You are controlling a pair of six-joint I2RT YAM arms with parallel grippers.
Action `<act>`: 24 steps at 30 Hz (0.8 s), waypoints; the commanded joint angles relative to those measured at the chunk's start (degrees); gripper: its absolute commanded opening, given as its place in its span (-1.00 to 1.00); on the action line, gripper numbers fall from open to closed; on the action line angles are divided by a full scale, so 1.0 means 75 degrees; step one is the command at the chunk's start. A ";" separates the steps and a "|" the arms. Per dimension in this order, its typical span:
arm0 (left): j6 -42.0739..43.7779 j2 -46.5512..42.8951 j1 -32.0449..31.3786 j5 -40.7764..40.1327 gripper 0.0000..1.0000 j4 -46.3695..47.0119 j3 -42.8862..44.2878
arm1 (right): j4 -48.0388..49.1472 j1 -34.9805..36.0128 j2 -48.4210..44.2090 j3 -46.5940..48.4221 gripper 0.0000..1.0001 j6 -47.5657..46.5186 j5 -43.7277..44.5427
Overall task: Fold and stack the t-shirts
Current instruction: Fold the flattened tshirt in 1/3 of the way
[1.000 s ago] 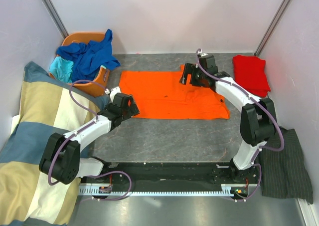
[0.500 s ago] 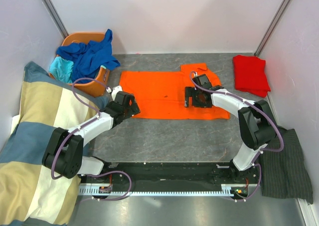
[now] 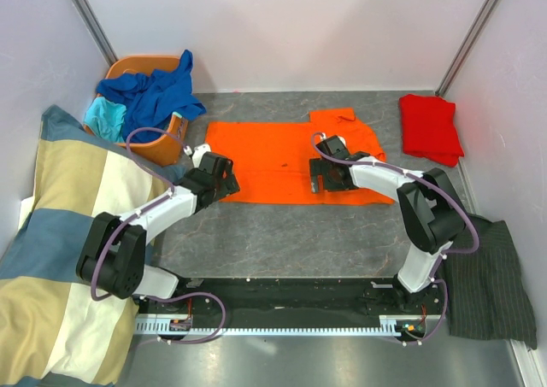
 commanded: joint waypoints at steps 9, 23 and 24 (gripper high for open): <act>0.0750 0.0831 -0.0085 -0.1037 0.52 -0.1170 0.1250 | 0.0105 0.0110 0.0568 -0.0197 0.96 -0.0182 0.0487; 0.0364 0.0901 -0.0671 -0.2092 0.11 -0.1933 0.1039 | 0.0398 0.0121 0.0814 -0.0349 0.96 -0.0206 0.0147; 0.0364 0.0948 -0.0671 -0.2116 0.08 -0.1945 0.1074 | 0.0398 0.0121 0.0814 -0.0349 0.96 -0.0206 0.0124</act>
